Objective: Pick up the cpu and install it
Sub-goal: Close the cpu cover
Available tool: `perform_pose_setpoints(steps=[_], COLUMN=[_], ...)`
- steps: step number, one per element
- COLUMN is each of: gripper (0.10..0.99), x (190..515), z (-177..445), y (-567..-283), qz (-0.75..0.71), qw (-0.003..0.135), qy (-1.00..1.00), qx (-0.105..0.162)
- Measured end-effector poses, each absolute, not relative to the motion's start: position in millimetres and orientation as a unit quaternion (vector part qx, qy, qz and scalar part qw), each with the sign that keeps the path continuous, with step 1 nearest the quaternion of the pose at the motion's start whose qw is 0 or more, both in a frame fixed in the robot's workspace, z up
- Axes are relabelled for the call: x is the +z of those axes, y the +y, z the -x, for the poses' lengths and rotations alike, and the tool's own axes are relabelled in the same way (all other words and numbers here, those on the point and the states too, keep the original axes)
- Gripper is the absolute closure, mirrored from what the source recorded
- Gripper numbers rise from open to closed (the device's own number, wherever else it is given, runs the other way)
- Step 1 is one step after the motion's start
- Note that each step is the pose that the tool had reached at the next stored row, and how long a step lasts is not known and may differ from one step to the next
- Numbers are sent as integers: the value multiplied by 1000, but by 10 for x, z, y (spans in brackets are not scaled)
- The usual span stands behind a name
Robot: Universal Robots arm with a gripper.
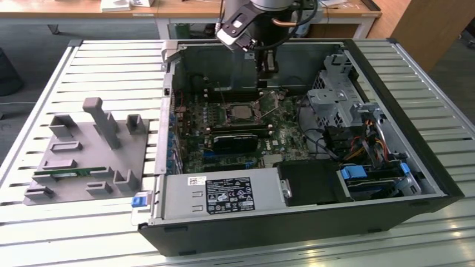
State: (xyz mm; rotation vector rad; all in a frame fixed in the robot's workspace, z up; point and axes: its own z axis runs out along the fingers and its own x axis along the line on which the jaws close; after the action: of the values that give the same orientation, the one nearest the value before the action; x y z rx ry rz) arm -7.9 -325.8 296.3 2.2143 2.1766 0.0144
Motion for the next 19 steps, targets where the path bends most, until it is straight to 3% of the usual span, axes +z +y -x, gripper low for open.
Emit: perform_pose_setpoints(steps=[19], gripper=[980], x=[2959], z=[-90], y=[-3258], qz=[-713], qw=[16], qy=[701], qx=[2])
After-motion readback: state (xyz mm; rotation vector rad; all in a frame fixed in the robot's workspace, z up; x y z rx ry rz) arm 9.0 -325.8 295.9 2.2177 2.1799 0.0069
